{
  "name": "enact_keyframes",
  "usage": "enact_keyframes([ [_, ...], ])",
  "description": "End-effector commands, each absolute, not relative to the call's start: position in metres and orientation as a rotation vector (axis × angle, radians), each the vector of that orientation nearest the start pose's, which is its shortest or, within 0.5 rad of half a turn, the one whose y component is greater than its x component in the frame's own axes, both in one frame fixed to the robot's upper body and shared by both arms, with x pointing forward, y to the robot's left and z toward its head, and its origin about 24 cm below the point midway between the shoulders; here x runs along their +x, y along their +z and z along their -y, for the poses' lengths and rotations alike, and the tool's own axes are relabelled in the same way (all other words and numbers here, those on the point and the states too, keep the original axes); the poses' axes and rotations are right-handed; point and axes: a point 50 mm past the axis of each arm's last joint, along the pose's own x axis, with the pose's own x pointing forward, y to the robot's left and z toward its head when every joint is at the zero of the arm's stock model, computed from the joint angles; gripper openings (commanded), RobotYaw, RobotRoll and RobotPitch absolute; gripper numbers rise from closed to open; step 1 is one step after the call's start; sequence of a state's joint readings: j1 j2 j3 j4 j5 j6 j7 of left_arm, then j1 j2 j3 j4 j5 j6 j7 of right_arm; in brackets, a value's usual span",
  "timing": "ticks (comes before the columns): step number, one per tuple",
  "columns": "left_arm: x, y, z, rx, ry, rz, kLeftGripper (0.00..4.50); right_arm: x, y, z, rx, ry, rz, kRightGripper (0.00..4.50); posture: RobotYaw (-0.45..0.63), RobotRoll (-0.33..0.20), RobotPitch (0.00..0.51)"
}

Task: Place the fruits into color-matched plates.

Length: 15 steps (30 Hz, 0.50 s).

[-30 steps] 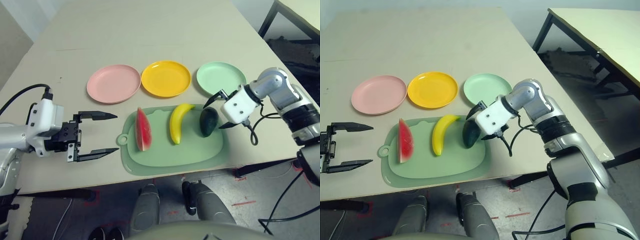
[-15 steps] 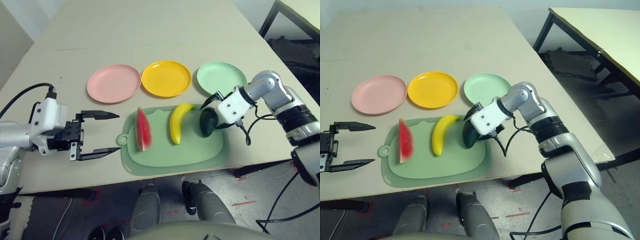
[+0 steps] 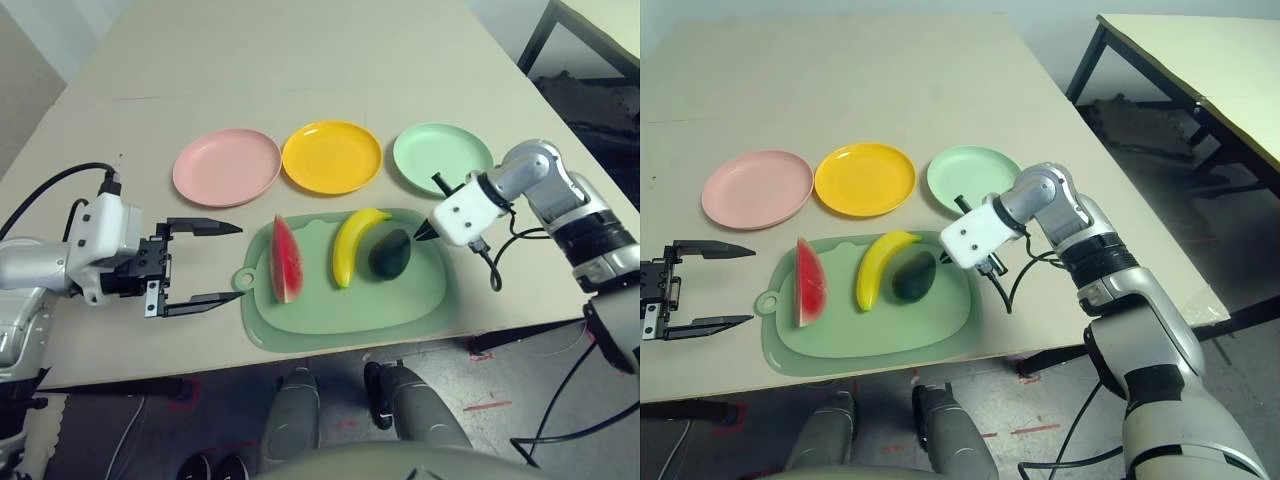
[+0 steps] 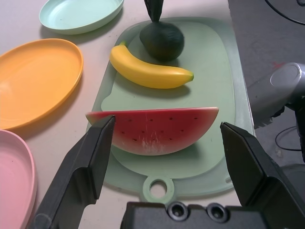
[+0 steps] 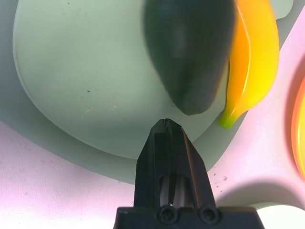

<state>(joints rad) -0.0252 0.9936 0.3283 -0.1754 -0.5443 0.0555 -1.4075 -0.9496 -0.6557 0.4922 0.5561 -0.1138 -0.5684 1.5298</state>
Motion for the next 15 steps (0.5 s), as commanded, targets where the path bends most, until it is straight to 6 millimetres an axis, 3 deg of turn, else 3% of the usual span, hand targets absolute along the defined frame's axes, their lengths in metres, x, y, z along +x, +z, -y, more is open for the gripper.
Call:
enact_keyframes([
  [1, 0.212, 0.19, -0.27, 0.622, -1.257, -0.073, 4.5, 0.328, 0.176, 0.153, -1.455, 1.704, -0.099, 0.02, 0.03, 0.0, 0.167],
  [6, 0.213, 0.19, -0.271, 0.627, -1.257, -0.077, 4.5, 0.328, 0.188, 0.157, -1.494, 1.691, -0.099, 1.66, 0.03, 0.0, 0.161],
  [13, 0.214, 0.189, -0.27, 0.63, -1.262, -0.078, 4.5, 0.321, 0.21, 0.139, -1.394, 1.689, -0.05, 4.28, 0.03, 0.0, 0.159],
  [15, 0.214, 0.189, -0.27, 0.629, -1.265, -0.078, 4.5, 0.316, 0.212, 0.131, -1.364, 1.71, -0.028, 4.47, 0.03, 0.0, 0.163],
])
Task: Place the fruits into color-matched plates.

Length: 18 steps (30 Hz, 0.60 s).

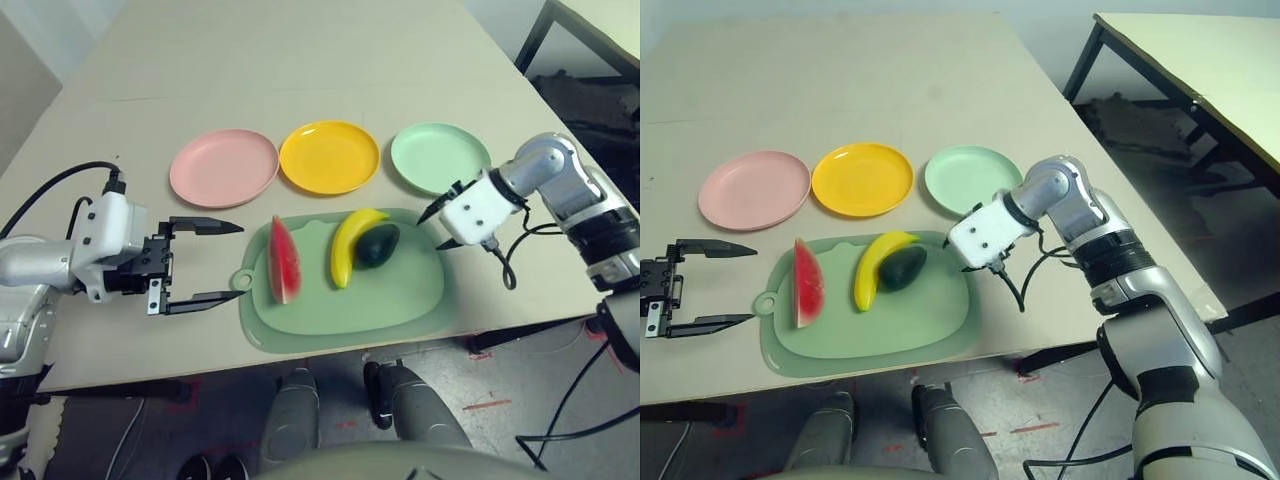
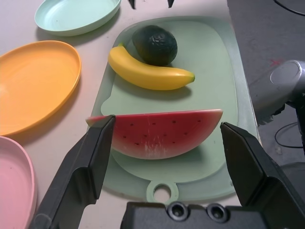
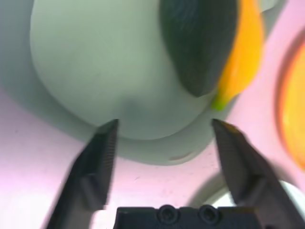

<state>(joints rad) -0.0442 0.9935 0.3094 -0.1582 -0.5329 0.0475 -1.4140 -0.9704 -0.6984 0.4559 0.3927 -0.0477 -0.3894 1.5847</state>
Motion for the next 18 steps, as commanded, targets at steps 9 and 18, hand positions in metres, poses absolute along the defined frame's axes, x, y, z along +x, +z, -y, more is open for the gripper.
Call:
enact_keyframes([
  [9, 0.213, 0.191, -0.269, 0.633, -1.27, -0.086, 4.5, 0.303, 0.201, 0.112, -1.268, 1.753, 0.012, 4.47, 0.04, 0.0, 0.168],
  [18, 0.211, 0.192, -0.269, 0.638, -1.266, -0.091, 4.5, 0.315, 0.189, 0.106, -1.269, 1.686, 0.011, 4.47, 0.05, 0.0, 0.172],
])
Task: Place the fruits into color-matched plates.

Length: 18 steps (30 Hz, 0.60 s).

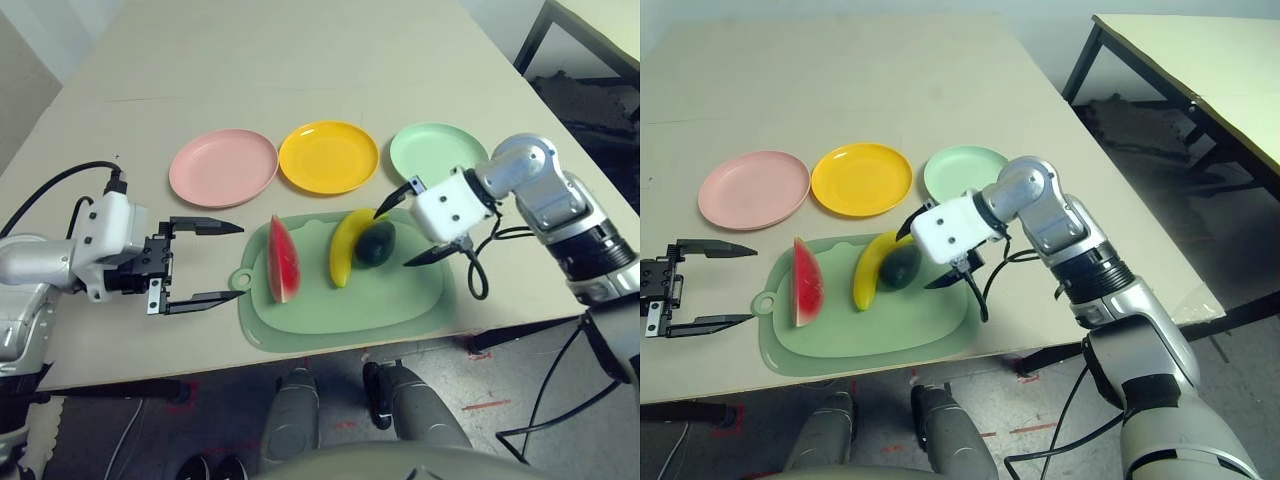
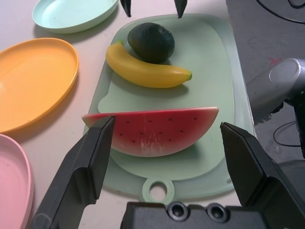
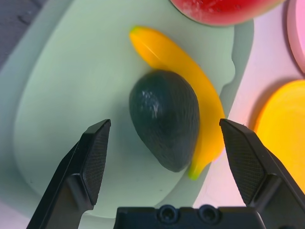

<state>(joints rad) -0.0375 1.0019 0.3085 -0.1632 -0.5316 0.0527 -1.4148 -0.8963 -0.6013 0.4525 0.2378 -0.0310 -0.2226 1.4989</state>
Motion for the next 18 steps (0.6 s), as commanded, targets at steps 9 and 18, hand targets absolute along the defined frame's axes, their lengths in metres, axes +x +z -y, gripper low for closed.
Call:
enact_keyframes([
  [9, 0.211, 0.193, -0.271, 0.65, -1.259, -0.103, 4.5, 0.318, 0.178, 0.104, -1.26, 1.693, -0.015, 4.47, 0.05, 0.0, 0.178],
  [18, 0.211, 0.193, -0.273, 0.653, -1.255, -0.109, 4.5, 0.317, 0.169, 0.094, -1.258, 1.715, -0.013, 4.47, 0.06, 0.0, 0.181],
])
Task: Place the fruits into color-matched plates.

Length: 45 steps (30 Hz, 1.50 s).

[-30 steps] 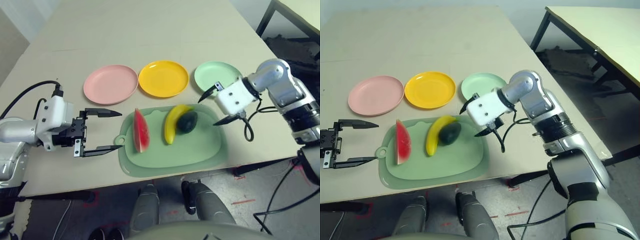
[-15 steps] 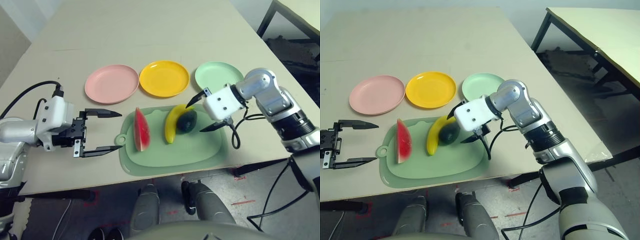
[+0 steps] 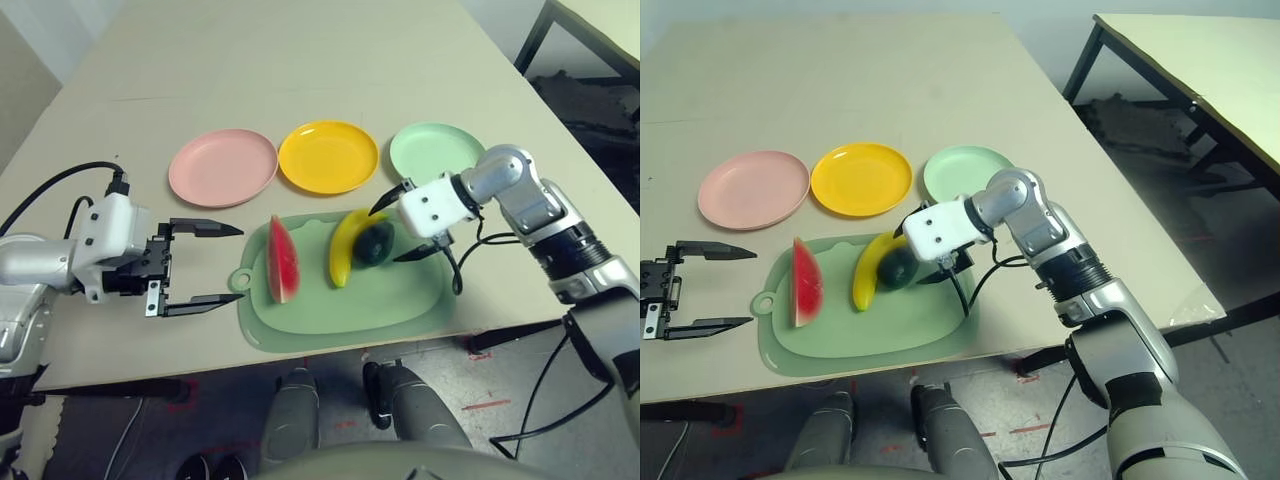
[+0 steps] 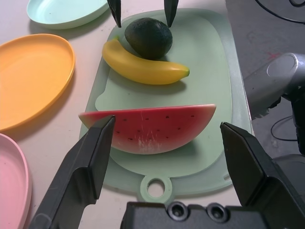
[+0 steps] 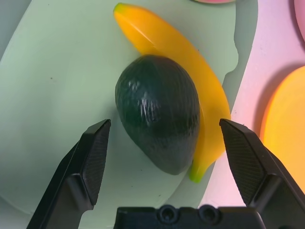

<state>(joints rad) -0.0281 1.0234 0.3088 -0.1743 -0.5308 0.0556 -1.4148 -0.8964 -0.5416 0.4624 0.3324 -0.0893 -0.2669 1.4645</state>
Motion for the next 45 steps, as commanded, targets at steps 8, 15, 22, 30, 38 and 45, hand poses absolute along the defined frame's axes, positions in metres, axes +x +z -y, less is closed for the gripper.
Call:
enact_keyframes([
  [8, 0.212, 0.194, -0.274, 0.663, -1.243, -0.103, 4.5, 0.319, 0.163, 0.094, -1.26, 1.712, -0.083, 4.47, 0.06, 0.0, 0.174],
  [15, 0.213, 0.196, -0.273, 0.672, -1.24, -0.095, 4.5, 0.318, 0.158, 0.096, -1.241, 1.708, -0.135, 3.73, 0.05, 0.0, 0.172],
  [22, 0.215, 0.197, -0.272, 0.675, -1.242, -0.09, 4.5, 0.319, 0.16, 0.097, -1.227, 1.691, -0.15, 1.15, 0.05, 0.0, 0.171],
  [30, 0.217, 0.196, -0.271, 0.675, -1.243, -0.086, 4.5, 0.319, 0.163, 0.101, -1.233, 1.678, -0.159, 0.02, 0.04, 0.0, 0.165],
  [38, 0.218, 0.196, -0.271, 0.677, -1.245, -0.083, 4.5, 0.324, 0.17, 0.118, -1.312, 1.641, -0.202, 0.18, 0.04, 0.0, 0.164],
  [45, 0.219, 0.195, -0.271, 0.681, -1.251, -0.086, 4.5, 0.331, 0.195, 0.151, -1.447, 1.559, -0.279, 2.44, 0.02, 0.0, 0.165],
])
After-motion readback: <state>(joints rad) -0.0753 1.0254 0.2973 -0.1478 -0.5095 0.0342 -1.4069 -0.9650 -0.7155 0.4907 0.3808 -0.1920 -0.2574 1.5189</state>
